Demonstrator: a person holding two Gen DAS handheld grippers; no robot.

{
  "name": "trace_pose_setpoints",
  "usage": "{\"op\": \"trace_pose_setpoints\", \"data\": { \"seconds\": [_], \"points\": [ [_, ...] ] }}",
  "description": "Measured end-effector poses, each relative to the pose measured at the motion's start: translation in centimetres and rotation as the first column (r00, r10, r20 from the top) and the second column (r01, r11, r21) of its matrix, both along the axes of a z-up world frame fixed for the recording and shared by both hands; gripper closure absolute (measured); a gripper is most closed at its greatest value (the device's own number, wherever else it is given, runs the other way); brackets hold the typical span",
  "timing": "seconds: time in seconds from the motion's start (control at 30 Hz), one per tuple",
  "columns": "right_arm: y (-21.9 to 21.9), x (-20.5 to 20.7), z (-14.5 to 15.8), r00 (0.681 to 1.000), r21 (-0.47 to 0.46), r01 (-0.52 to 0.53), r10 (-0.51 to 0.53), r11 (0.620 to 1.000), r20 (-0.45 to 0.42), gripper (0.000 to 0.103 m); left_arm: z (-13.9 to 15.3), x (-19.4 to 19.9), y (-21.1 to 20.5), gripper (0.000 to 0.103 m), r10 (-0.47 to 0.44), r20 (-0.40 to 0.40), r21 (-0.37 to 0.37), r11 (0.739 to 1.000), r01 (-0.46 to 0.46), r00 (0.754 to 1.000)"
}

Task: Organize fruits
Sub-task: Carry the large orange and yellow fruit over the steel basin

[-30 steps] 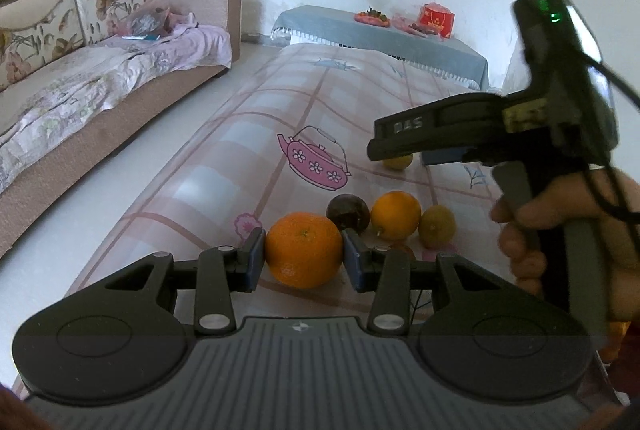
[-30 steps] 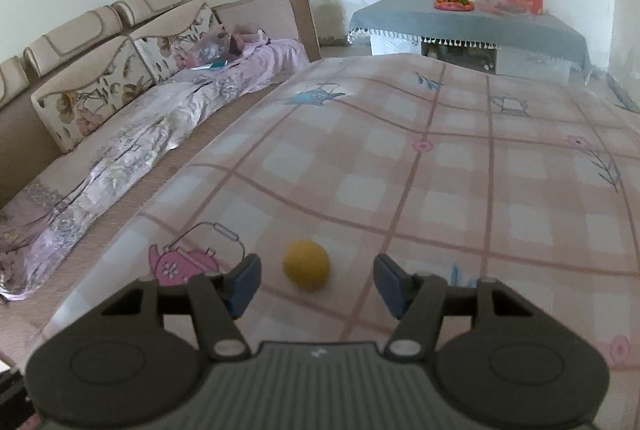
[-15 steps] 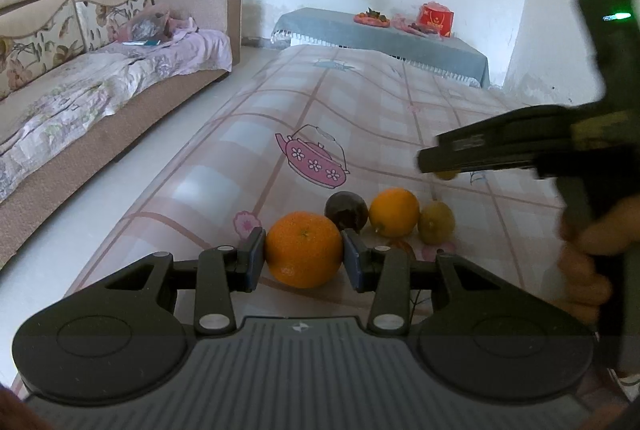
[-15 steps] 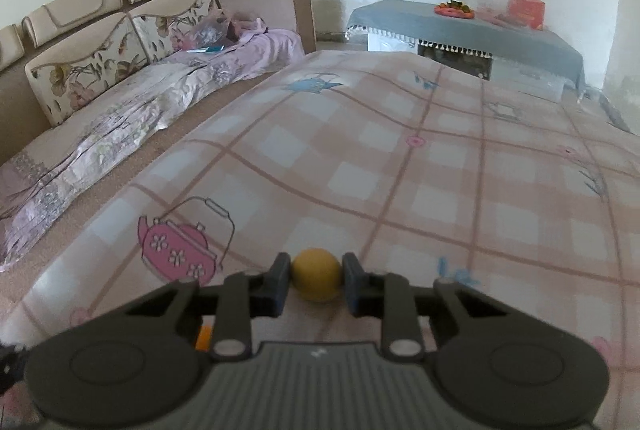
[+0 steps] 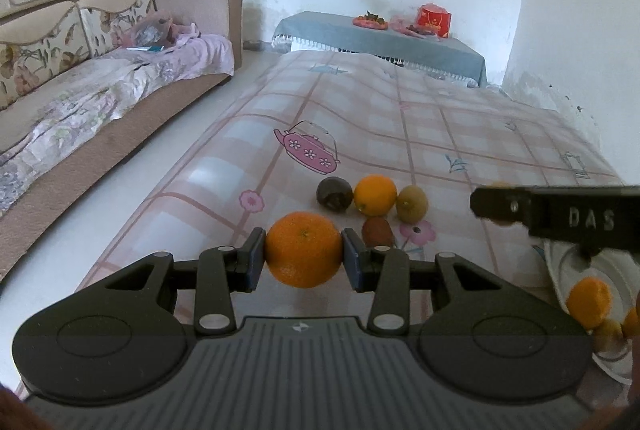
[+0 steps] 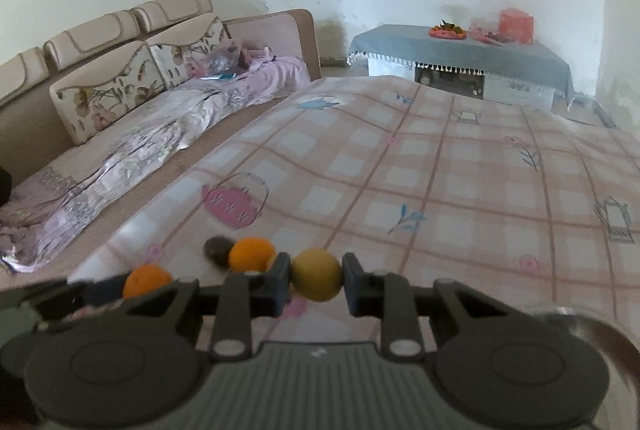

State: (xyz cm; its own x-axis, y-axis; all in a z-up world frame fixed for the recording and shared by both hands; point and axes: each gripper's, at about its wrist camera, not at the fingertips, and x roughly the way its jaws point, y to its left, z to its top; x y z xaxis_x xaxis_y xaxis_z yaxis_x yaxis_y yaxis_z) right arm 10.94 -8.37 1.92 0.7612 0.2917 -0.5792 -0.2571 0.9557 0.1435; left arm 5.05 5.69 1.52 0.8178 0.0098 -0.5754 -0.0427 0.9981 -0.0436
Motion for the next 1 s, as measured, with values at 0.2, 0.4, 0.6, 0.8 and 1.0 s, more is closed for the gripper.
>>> {"op": "trace_pose_setpoints", "data": {
  "seconds": [0.2, 0.4, 0.6, 0.8, 1.0],
  "points": [
    [0.1, -2.8, 0.3, 1.0, 0.025, 0.0, -0.001, 1.0, 0.009, 0.077, 0.9, -1.8, -1.1, 0.053, -0.008, 0.02, 0.015, 1.0, 0.007, 1.0],
    [-0.6, -5.3, 0.8, 1.0, 0.033, 0.008, -0.009, 0.999, 0.026, 0.078, 1.3, -3.6, -2.2, 0.053, -0.013, 0.032, 0.019, 1.0, 0.013, 0.999],
    [-1.1, -7.5, 0.9, 0.999, 0.033, 0.019, -0.02, 0.999, 0.033, 0.078, 1.4, -4.6, -3.0, 0.053, -0.035, 0.035, 0.023, 0.999, 0.034, 0.999],
    [-1.8, -9.1, 1.1, 0.998, 0.029, 0.033, -0.035, 0.999, 0.047, 0.077, 1.9, -5.4, -3.9, 0.053, -0.059, 0.05, 0.026, 0.998, 0.058, 0.997],
    [-2.6, -10.6, 1.4, 0.997, 0.029, 0.049, -0.051, 0.998, 0.066, 0.078, 2.2, -6.5, -5.0, 0.053, -0.086, 0.065, 0.029, 0.996, 0.084, 0.994]
  ]
}}
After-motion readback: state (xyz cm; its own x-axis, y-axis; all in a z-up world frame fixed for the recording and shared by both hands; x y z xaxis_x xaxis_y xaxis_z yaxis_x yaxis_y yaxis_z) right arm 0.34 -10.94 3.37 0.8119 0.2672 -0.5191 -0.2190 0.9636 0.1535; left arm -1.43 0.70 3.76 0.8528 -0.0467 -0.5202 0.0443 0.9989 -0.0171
